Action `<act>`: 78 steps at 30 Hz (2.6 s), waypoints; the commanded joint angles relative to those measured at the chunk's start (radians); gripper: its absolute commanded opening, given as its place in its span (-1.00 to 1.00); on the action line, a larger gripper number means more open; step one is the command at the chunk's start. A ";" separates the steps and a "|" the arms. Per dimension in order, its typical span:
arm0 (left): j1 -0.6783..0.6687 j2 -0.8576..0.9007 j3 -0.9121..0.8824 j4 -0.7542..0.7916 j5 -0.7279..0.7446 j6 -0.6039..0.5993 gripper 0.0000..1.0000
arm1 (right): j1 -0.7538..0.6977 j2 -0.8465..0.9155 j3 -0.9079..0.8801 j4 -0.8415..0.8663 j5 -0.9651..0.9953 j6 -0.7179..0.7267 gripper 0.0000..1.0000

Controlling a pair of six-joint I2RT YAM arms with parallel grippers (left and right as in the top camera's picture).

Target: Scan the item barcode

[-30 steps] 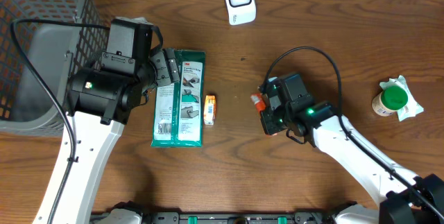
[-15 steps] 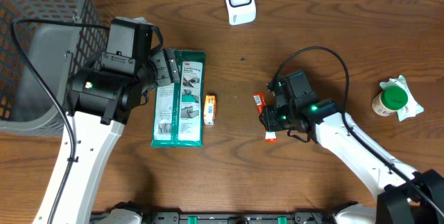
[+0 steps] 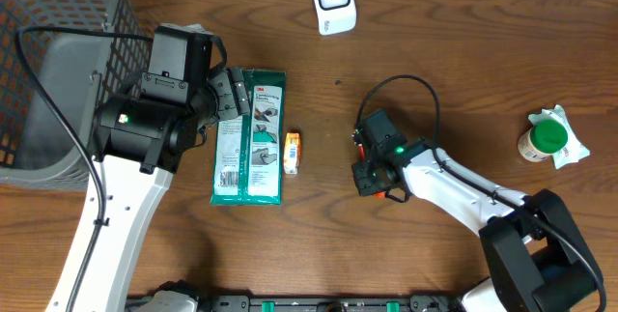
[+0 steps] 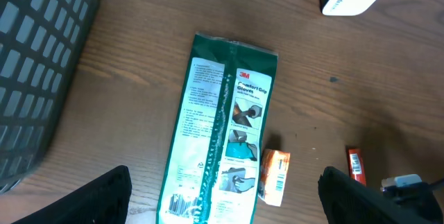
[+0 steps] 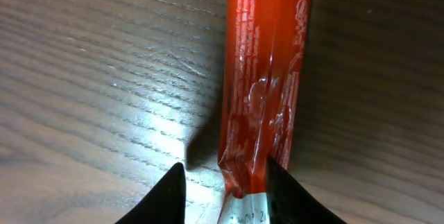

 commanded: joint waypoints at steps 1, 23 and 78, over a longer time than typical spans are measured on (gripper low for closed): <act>0.005 0.002 0.016 -0.002 -0.013 0.010 0.73 | 0.020 0.046 -0.008 0.002 0.037 -0.005 -0.70; 0.005 0.002 0.016 -0.002 -0.013 0.010 0.73 | -0.200 -0.098 0.037 0.013 -0.342 0.168 -0.98; 0.005 0.002 0.016 -0.002 -0.013 0.010 0.73 | -0.211 -0.022 0.092 0.050 -0.447 0.096 -0.98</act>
